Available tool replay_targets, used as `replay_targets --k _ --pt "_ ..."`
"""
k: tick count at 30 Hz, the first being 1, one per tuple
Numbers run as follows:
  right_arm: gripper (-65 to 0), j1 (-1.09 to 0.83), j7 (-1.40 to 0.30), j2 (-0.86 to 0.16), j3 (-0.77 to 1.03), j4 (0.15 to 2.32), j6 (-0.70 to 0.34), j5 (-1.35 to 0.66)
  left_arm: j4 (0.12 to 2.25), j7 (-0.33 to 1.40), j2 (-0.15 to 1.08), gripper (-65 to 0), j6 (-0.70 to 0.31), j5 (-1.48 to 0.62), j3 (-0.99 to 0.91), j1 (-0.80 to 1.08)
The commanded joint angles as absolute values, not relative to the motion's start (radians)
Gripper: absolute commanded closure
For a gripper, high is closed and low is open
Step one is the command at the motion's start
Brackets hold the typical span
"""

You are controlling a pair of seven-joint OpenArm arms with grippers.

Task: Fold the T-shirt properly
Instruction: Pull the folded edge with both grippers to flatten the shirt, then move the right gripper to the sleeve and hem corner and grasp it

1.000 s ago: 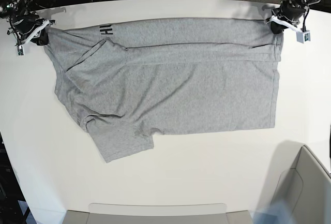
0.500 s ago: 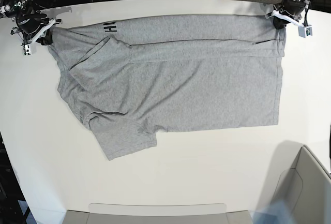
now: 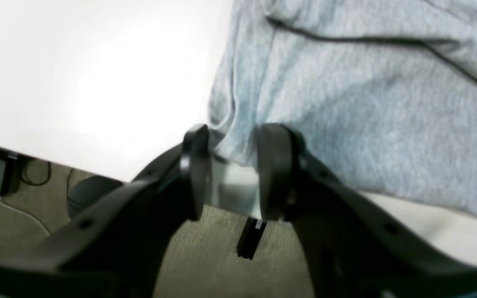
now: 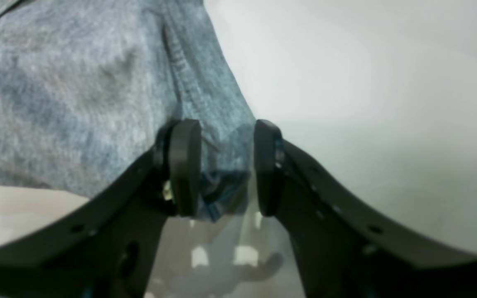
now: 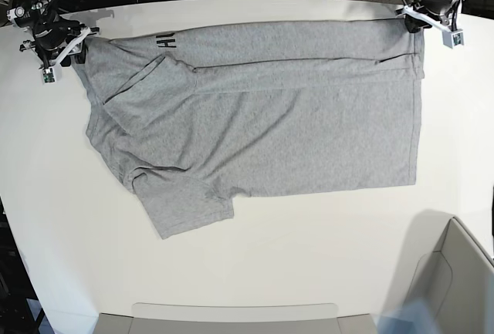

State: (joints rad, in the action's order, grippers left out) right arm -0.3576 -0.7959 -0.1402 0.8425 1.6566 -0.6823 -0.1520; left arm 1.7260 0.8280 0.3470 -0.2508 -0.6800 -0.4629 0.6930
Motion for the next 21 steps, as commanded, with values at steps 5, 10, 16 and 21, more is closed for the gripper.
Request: replay_targets --k 5,10,16,21 --pt "-22.5 -0.372 -0.783 -0.153 0.851 1.736 -0.698 -0.162 1.756 0.820 0.360 -21.5 -0.251 -0.682 -0.481 0.700" --pt "-22.4 -0.363 -0.783 -0.117 0.909 1.813 -0.698 -0.166 1.840 0.820 0.320 -21.5 -0.254 -0.684 -0.598 0.700" --pt "-22.4 -0.341 -0.783 -0.107 0.914 1.910 -0.698 -0.163 1.896 0.822 0.320 -21.5 -0.254 -0.680 -0.624 0.699" --pt "-22.4 -0.278 -0.783 -0.111 0.828 1.942 -0.698 -0.163 1.906 0.822 0.320 -21.5 -0.254 -0.687 -0.619 0.625"
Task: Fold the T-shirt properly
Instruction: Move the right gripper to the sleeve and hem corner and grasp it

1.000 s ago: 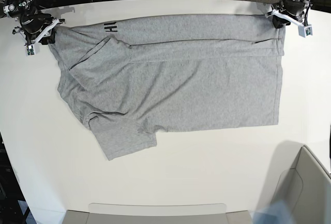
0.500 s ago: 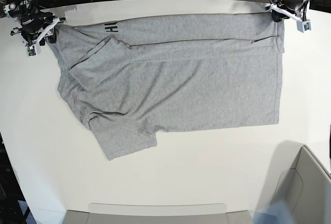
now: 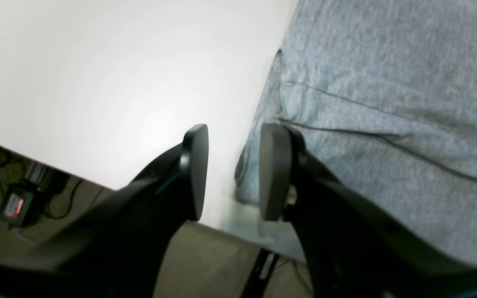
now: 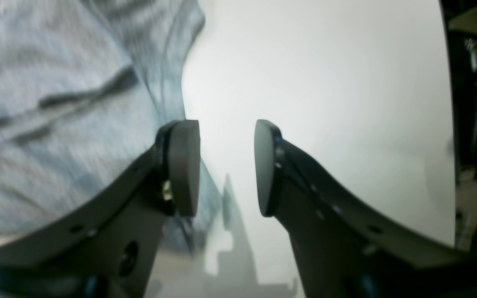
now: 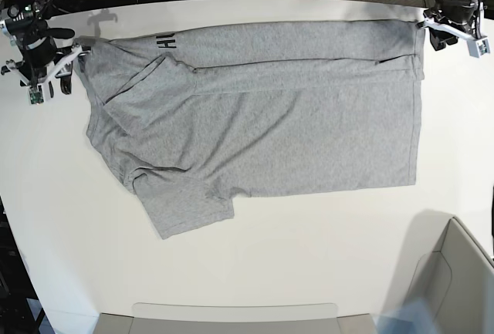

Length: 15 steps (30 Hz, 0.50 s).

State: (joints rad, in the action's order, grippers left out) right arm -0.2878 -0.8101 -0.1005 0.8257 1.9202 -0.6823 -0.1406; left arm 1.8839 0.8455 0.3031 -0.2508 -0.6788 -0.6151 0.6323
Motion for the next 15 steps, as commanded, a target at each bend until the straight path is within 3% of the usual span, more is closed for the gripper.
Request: replay_targets --k 1,8,15 --pt "-22.4 -0.252 -0.783 -0.111 0.782 1.940 -0.698 -0.160 1.906 0.822 0.320 -21.5 -0.254 -0.687 -0.596 0.585" --pt "-22.4 -0.022 -0.785 -0.048 0.489 1.853 -0.698 0.051 1.910 0.967 0.315 -21.5 -0.249 -0.680 -0.423 0.320" --pt "-22.4 0.249 -0.783 0.027 0.456 1.495 -0.698 0.255 1.908 1.040 0.266 -21.5 -0.248 -0.680 -0.414 0.200"
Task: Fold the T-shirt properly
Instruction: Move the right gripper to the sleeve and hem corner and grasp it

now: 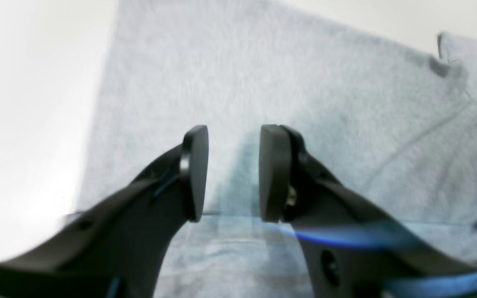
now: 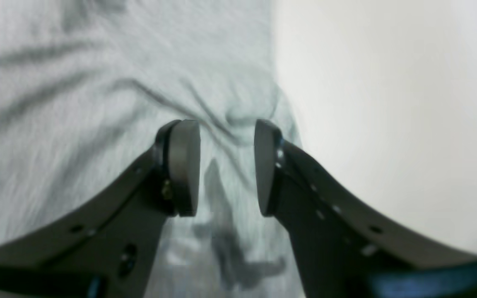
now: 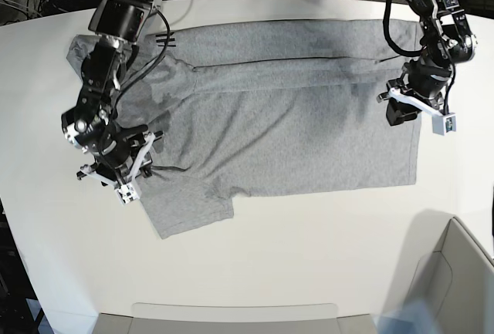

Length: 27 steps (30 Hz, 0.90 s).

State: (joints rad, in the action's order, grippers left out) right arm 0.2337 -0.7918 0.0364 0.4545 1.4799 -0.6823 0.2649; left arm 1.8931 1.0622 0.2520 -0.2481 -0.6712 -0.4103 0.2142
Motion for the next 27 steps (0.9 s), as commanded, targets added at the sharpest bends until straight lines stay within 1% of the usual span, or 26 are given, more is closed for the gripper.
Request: replay_targets --k 1,5,8,11,14,19,21,25,27 --pt "-22.4 0.268 -0.783 0.027 0.456 1.445 -0.698 0.263 1.906 1.040 0.262 -21.5 -0.248 -0.680 -0.414 0.196" --pt "-22.4 0.311 -0.779 0.024 0.460 1.277 -0.698 0.266 1.906 1.040 0.260 -21.5 -0.248 -0.680 -0.420 0.196" --pt "-22.4 0.308 -0.777 0.025 0.455 1.230 -0.698 0.265 1.906 1.040 0.262 -21.5 -0.248 -0.680 -0.421 0.196" --pt "-22.4 0.277 -0.777 0.030 0.452 1.230 -0.698 0.263 1.906 1.040 0.260 -21.5 -0.248 -0.680 -0.423 0.196" --pt "-22.4 0.219 -0.789 0.048 0.452 1.283 -0.698 0.266 1.906 1.040 0.260 -21.5 -0.248 -0.680 -0.423 0.196" --pt "-22.4 0.094 -0.929 0.056 0.450 1.466 -0.698 0.262 1.906 1.040 0.265 -21.5 -0.248 -0.679 -0.424 0.199" --pt "-22.4 0.064 -0.935 0.056 0.450 1.517 -0.698 0.259 1.906 1.038 0.265 -21.5 -0.248 -0.679 -0.424 0.199" --pt "-22.4 0.071 -0.934 0.056 0.452 1.577 -0.698 0.254 1.905 1.038 0.262 -21.5 -0.248 -0.679 -0.421 0.196" --pt "-22.4 0.099 -0.934 0.058 0.455 1.618 -0.698 0.216 1.905 1.038 0.262 -21.5 -0.248 -0.679 -0.417 0.194"
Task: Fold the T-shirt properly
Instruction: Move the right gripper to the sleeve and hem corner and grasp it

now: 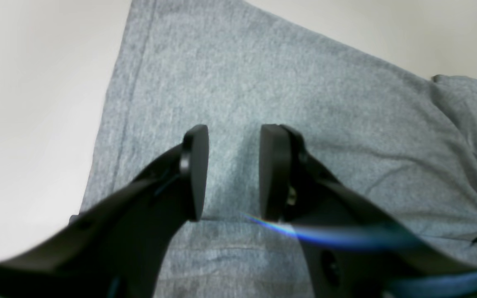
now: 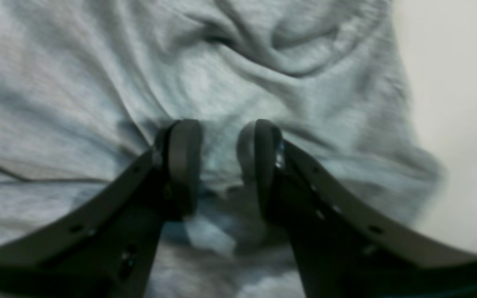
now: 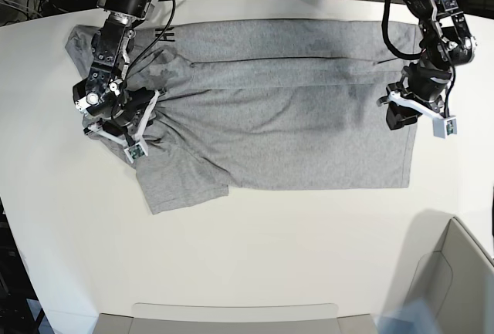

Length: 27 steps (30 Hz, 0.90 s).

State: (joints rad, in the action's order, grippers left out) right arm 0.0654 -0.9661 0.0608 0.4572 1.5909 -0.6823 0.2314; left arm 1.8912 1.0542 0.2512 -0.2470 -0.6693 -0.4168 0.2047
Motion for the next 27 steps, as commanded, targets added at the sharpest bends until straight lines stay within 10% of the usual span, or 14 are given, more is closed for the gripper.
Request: replay_targets --k 1,7,27 --pt "-22.4 0.111 -0.934 0.058 0.455 1.643 -0.698 0.182 1.905 1.038 0.262 -21.5 -0.248 -0.679 -0.417 0.194" --pt "-22.5 0.252 -0.938 0.045 0.458 1.693 -0.698 0.096 1.905 1.038 0.263 -21.5 -0.248 -0.679 -0.415 0.194" --pt "-31.5 0.590 -0.670 -0.180 0.461 0.763 -0.625 0.008 1.905 1.038 0.260 -21.5 -0.248 -0.679 -0.423 0.202"
